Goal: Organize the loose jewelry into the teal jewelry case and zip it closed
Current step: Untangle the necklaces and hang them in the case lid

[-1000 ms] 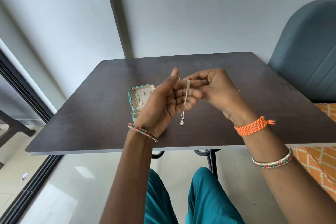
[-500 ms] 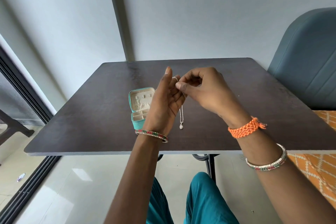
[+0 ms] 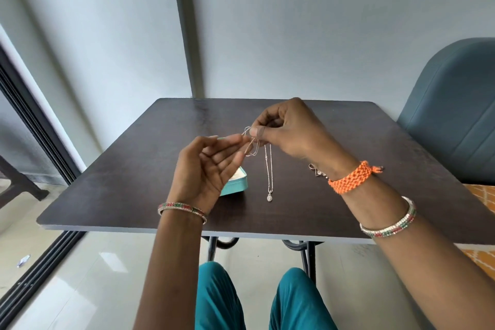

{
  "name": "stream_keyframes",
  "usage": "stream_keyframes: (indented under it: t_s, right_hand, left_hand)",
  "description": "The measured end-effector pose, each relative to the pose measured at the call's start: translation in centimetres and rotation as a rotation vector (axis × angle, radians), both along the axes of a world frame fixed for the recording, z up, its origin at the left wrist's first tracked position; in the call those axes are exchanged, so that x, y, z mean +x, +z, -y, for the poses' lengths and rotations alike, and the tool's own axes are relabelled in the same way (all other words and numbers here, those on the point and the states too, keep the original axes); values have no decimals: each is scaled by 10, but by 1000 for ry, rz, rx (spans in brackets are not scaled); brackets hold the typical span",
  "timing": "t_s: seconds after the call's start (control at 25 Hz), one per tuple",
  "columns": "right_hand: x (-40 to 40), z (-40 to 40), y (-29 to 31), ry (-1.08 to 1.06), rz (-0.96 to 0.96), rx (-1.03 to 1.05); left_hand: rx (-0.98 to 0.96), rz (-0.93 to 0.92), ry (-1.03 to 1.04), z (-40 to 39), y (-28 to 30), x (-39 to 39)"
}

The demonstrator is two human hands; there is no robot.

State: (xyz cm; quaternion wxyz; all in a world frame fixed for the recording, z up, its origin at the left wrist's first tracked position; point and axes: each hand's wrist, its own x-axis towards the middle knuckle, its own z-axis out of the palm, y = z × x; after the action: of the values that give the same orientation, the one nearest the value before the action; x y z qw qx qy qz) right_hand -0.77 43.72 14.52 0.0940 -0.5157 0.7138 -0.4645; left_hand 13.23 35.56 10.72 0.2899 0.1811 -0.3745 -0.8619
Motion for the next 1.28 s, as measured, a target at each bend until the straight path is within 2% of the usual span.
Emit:
stream_keyframes:
  t_s: [0.12,0.2,0.32,0.48,0.68,0.8,0.92,1.0,1.12,1.2,1.28]
  right_hand:
    - [7,8,10,89,41,35]
    - [10,14,16,132,-4,63]
    - [14,23,19,179,-102,142]
    - [16,35,15,186,-74,165]
    - [4,51,-5,106,45,118]
    - [-5,63,-15,92,83,137]
    - [-14,76,-20,93,83,154]
    - [-19,87,-22,90,63,182]
    - [-24,104,-31,96,37,237]
    - [-27,113,-37,86,-2,281]
    - [-28,119,-39,71,-51,312]
  left_hand:
    - [-53,137,271,13,-5,4]
    - [-92,118,339,20,-12,1]
    - [-216,59,207,21,-16,-7]
    - [-367,50,22,22,-23,-14]
    - [-305,69,-72,28,-43,-7]
    - [-251,242,13,39,-46,-8]
    - [-315,408,226,62,-47,-5]
    - [-424,472,418,85,-53,-4]
    - [-671,757,640,127,-72,-16]
    - [-773,955,515,153,-85,-30]
    - [-814,1035,298,172,-94,-44]
